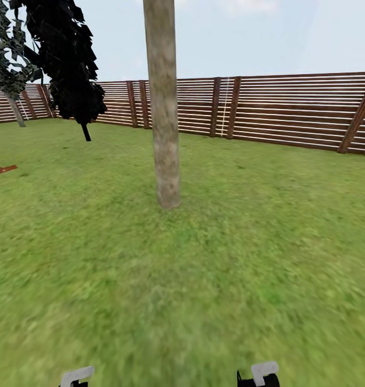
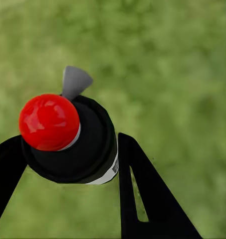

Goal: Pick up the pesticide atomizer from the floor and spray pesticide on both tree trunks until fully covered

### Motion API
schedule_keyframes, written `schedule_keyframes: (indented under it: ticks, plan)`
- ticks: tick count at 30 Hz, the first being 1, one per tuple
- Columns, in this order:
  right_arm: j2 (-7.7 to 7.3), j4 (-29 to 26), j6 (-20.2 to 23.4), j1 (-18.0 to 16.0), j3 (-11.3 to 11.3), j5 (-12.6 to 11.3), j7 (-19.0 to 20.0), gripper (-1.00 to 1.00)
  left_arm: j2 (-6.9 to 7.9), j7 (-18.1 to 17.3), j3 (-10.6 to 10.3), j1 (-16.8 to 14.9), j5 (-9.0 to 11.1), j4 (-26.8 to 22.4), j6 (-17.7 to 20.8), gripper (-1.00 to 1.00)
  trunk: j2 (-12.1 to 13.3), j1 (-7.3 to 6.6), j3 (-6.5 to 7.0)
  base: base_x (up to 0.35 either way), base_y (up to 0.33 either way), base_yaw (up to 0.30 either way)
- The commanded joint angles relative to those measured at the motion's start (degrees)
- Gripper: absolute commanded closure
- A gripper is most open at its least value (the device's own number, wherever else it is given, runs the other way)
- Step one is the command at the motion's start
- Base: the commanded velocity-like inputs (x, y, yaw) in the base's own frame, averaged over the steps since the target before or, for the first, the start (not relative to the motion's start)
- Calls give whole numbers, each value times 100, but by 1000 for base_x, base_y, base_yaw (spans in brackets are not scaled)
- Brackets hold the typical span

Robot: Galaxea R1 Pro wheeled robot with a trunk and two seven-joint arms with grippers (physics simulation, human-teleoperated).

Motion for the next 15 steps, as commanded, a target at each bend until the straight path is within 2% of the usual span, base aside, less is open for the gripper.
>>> schedule_keyframes:
  ticks: [1, 15]
  plan:
    - [1, 6, 3, -4, 43, 36, -60, -100, -1, 17, 12, -4, -30, 4, -21, 100, -2, 3, -5, 340, 0, 0]
    - [-14, -3, 4, -4, 27, 18, -52, -100, -2, 17, 12, -4, -32, 3, -21, 100, -2, 3, -5, 340, 0, 0]
